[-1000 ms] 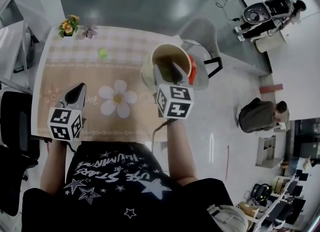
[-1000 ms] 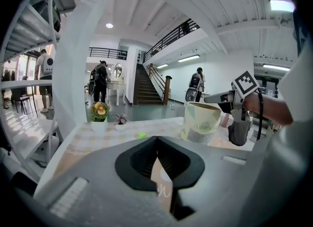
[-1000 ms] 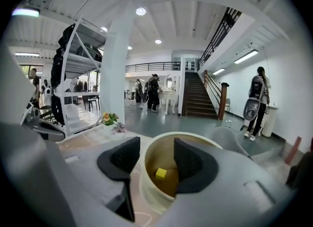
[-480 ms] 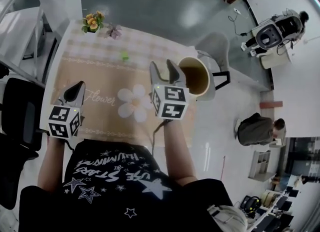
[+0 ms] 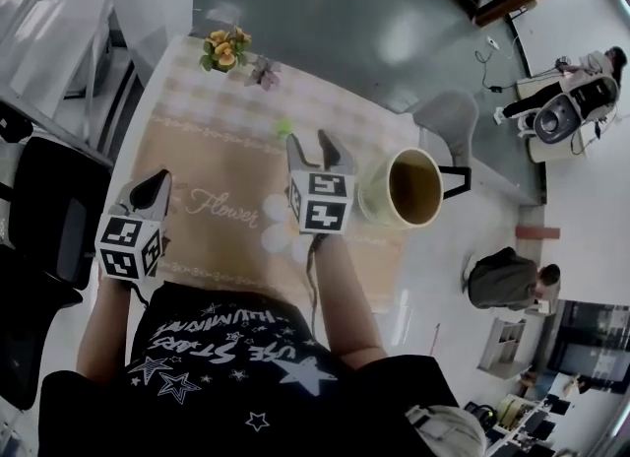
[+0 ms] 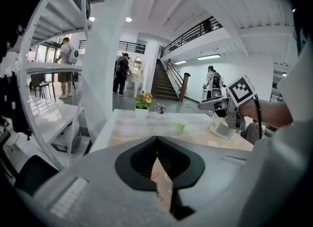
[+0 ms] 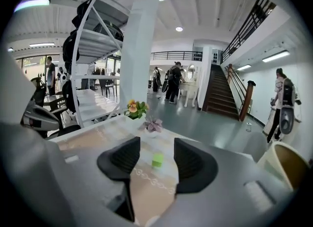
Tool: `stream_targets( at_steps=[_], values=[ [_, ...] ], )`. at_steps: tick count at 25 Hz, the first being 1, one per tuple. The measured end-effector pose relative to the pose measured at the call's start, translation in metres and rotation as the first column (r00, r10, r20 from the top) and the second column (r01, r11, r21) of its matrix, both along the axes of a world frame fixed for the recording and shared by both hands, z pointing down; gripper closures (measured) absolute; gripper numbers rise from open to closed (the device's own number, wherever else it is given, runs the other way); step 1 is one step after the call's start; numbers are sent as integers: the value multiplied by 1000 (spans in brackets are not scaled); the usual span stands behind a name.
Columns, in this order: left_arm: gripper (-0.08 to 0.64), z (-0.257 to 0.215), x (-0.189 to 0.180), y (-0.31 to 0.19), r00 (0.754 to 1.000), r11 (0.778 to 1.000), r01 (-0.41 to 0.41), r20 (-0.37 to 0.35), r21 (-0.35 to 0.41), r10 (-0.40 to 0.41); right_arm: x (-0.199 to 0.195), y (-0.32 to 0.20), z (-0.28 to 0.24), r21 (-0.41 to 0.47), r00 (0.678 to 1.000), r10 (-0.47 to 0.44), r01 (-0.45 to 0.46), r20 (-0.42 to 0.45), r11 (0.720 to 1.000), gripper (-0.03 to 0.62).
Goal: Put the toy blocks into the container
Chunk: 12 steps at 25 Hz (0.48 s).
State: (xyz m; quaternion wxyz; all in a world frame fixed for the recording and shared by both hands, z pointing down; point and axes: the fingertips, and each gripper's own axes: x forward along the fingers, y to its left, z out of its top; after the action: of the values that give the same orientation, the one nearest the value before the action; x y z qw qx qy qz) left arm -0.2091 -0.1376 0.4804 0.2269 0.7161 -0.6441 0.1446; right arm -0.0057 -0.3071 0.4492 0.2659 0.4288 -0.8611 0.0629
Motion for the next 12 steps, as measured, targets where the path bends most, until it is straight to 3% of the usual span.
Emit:
stream_targets(
  at_steps=[12],
  values=[
    [551,41,-15,5,999,995,5,-42,-103,-9,-29,-31,88,-164,996,32,-45,-86,985,373]
  ],
)
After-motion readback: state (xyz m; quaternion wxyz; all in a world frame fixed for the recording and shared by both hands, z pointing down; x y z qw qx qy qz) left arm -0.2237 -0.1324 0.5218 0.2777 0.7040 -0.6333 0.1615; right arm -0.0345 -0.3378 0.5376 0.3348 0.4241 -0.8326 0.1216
